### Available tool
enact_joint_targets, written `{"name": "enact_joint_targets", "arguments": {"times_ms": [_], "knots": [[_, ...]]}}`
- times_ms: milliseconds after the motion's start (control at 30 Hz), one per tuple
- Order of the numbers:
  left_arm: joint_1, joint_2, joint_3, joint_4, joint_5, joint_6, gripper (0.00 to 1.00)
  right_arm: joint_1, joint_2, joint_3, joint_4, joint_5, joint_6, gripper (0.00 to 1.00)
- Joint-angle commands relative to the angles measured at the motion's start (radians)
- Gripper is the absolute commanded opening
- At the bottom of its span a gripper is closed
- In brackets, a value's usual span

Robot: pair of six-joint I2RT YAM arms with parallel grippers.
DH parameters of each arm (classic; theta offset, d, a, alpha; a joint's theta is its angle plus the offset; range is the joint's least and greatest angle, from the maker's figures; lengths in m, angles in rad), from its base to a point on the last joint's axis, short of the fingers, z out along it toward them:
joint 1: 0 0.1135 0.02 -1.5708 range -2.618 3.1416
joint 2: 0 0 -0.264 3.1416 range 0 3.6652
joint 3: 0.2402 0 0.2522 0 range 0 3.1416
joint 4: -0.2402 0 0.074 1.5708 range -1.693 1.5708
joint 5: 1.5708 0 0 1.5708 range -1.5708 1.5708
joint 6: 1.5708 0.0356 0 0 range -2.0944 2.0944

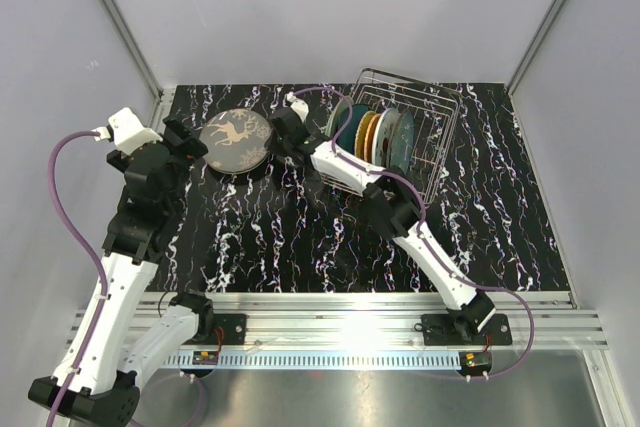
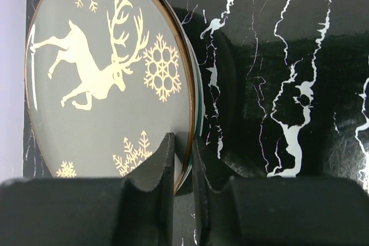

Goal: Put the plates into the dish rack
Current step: Grab a plate with the right arm

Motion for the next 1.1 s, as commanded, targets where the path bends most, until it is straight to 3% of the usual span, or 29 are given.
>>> {"name": "enact_joint_targets", "arguments": {"times_ms": [0, 133, 367, 767, 1067], "knots": [[-0.004, 0.0, 0.011, 0.039, 0.01, -0.009, 0.99, -0.001, -0.072, -0.054, -0.019, 0.029, -0.023, 0.15], [-0.003, 0.002, 0.011, 0.04, 0.008, -0.011, 0.99, 0.001, -0.107, -0.102, -0.017, 0.037, -0.023, 0.06], [-0.001, 0.003, 0.011, 0.039, 0.011, -0.011, 0.99, -0.001, -0.174, -0.185, -0.024, 0.066, -0.031, 0.0], [0.008, 0.023, 0.007, 0.04, 0.021, -0.014, 0.99, -0.005, -0.32, -0.374, 0.058, 0.046, -0.017, 0.0], [0.131, 0.138, 0.01, 0.036, 0.168, -0.063, 0.99, -0.016, -0.329, -0.24, 0.015, 0.039, 0.029, 0.0]]}}
